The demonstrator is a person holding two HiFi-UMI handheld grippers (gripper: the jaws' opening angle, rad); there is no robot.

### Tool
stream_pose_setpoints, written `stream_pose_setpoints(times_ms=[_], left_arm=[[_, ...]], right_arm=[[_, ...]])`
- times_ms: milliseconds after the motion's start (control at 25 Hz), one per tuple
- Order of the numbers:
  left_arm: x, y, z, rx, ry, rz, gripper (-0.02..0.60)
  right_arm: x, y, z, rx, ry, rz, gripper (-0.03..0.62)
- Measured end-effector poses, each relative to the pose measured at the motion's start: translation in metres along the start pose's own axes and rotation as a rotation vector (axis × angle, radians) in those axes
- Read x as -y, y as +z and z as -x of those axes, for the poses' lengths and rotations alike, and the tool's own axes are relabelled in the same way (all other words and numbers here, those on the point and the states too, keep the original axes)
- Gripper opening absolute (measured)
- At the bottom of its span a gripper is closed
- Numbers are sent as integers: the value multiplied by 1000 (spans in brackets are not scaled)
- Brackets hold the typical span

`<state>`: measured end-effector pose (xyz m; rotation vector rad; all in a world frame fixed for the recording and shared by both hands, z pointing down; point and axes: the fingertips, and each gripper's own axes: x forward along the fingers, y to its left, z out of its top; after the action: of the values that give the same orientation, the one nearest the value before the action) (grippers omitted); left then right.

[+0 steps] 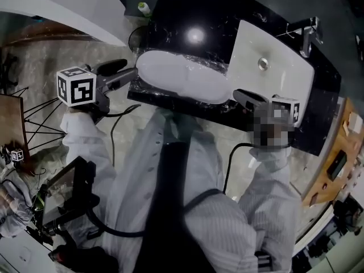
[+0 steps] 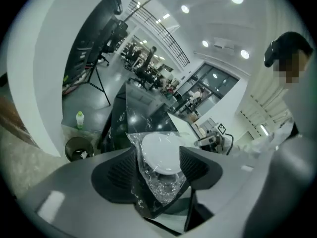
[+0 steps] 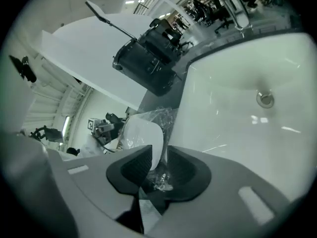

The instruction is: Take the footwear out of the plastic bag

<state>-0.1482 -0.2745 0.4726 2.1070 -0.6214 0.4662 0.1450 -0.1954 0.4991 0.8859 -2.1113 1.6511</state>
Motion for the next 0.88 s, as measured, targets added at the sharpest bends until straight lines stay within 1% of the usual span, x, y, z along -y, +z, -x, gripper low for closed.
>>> stream_pose_setpoints(times_ms=[40,120,240,280,400,560,600,720,800,880], left_arm=[[0,-5,-5,-37,-24,-9,270],[-3,-13,-14,-89,-47,-10,275],[-12,-16,-22,-118,-46,10,275],[-13,-17,-25,-123,-55,17,275],[-12,-19,-31,-139,-90,34,273],[-12,-21,-32,-160,-110,53,232],[-10,-21,-32,-166,-120,54,212],[-8,-22,-34,-177,-119,46,206],[-10,-20,-30,-166,-114,51,198],[-8,-14,-23,-129,-122,62,177]], right_arm=[[-2,-1,-4,-26,23,-10,112],[-3,-2,-11,-70,50,-16,115],[-2,-5,-20,-125,81,-29,123],[-1,-6,-22,-135,93,-46,132],[2,-5,-25,-144,125,-81,133],[-5,-7,-27,-165,204,-98,135],[-9,-6,-28,-167,227,-101,137],[-18,-4,-29,-166,267,-96,143],[-27,-4,-27,-160,321,-94,140],[-43,-2,-19,-138,404,-69,133]])
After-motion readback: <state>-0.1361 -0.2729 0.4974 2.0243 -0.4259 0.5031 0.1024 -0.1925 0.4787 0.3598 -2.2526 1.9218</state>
